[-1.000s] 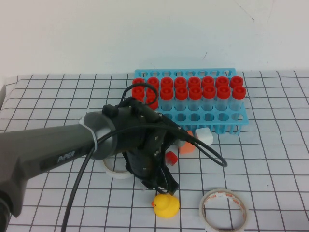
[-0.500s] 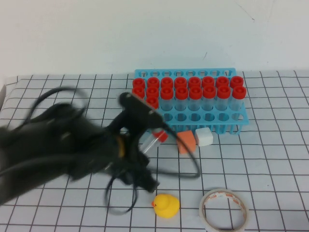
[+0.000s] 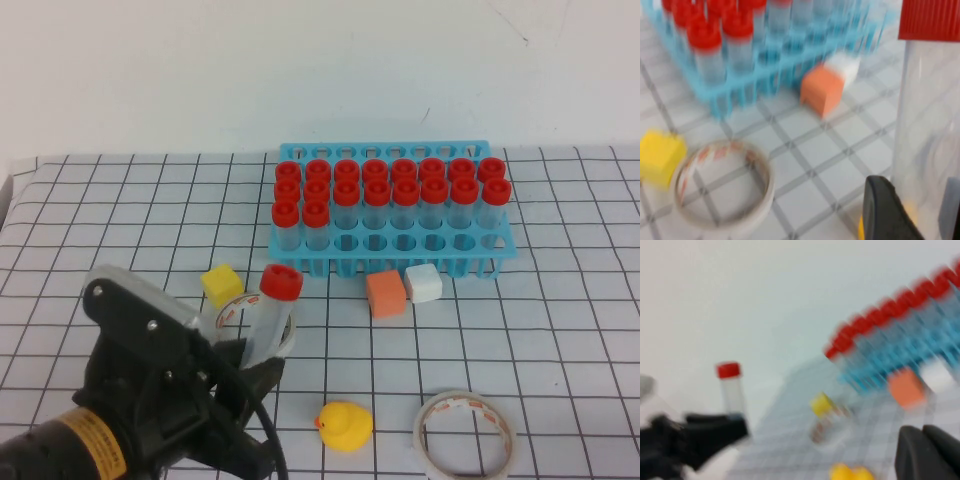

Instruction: Place the test tubes

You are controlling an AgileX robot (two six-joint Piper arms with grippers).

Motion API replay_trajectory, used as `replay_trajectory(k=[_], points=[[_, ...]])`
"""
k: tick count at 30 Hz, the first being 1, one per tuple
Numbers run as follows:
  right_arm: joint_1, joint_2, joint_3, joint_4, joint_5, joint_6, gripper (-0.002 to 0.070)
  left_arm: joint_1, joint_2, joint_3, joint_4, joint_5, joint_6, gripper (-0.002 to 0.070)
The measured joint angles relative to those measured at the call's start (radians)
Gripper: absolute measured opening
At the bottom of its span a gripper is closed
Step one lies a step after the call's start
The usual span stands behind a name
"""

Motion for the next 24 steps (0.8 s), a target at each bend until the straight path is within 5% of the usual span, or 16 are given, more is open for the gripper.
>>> replay_trajectory(k=[5, 16, 24], points=[[0.000, 0.000, -0.002, 0.243, 0.002, -0.279, -0.0001, 0.000, 0.026, 0.055, -0.004, -0.270, -0.013, 0.0210], [0.002, 0.299, -0.183, 0.287, 0.146, -0.758, -0.0001, 0.000, 0.264, 0.055, 0.011, -0.949, -0.101, 0.0209], [0.002, 0.607, -0.377, 0.287, 0.253, -0.897, 0.0016, 0.000, 0.438, 0.055, 0.115, -1.017, -0.223, 0.0209]])
